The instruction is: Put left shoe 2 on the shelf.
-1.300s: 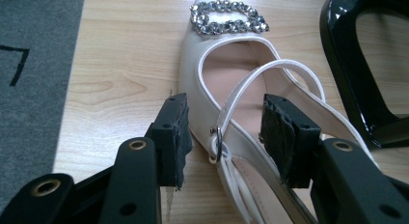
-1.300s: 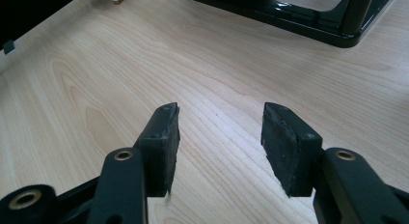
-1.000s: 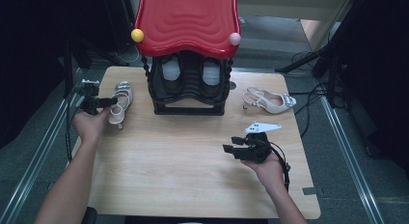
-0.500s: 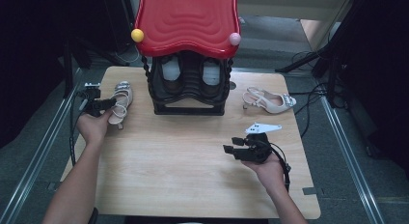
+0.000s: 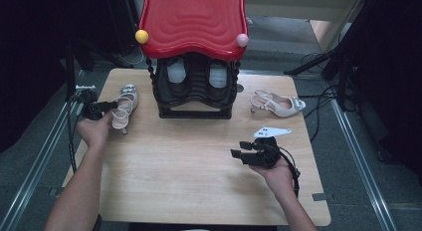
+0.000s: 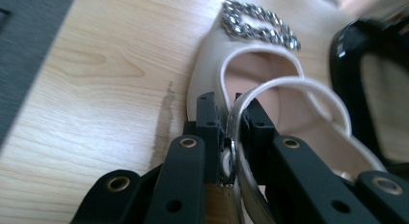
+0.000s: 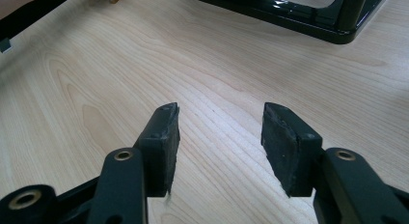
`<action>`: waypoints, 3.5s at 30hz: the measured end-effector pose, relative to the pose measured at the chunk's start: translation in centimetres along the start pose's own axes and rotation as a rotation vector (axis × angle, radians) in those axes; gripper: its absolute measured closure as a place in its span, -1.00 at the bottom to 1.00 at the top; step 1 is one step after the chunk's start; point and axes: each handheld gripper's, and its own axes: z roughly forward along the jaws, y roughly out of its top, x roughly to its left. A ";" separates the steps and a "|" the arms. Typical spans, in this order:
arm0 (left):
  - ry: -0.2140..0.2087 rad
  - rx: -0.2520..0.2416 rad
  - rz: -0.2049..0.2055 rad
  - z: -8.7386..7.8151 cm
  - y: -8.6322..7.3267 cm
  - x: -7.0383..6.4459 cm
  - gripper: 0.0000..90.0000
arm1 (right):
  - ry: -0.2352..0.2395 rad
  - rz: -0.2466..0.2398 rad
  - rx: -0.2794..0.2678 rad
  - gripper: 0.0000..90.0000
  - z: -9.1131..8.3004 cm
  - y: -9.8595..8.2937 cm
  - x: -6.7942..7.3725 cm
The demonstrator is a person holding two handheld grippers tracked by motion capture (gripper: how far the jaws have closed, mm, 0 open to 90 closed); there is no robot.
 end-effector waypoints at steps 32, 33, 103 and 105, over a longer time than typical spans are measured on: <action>-0.163 -0.043 -0.020 -1.4 1.1 -2.7 0.82 | -0.003 -0.005 0.010 0.04 0.4 -0.2 0.1; -0.162 -0.038 -0.011 -1.4 1.3 -2.8 0.82 | -0.004 -0.007 0.008 0.04 0.3 -0.2 0.1; -0.397 -0.255 0.122 -19.1 19.6 -26.2 0.81 | 0.002 -0.007 -0.009 0.04 -0.3 -0.2 -0.1; -0.404 -0.247 0.116 -18.2 19.4 -26.8 0.81 | 0.002 -0.009 -0.007 0.04 -0.3 -0.2 0.0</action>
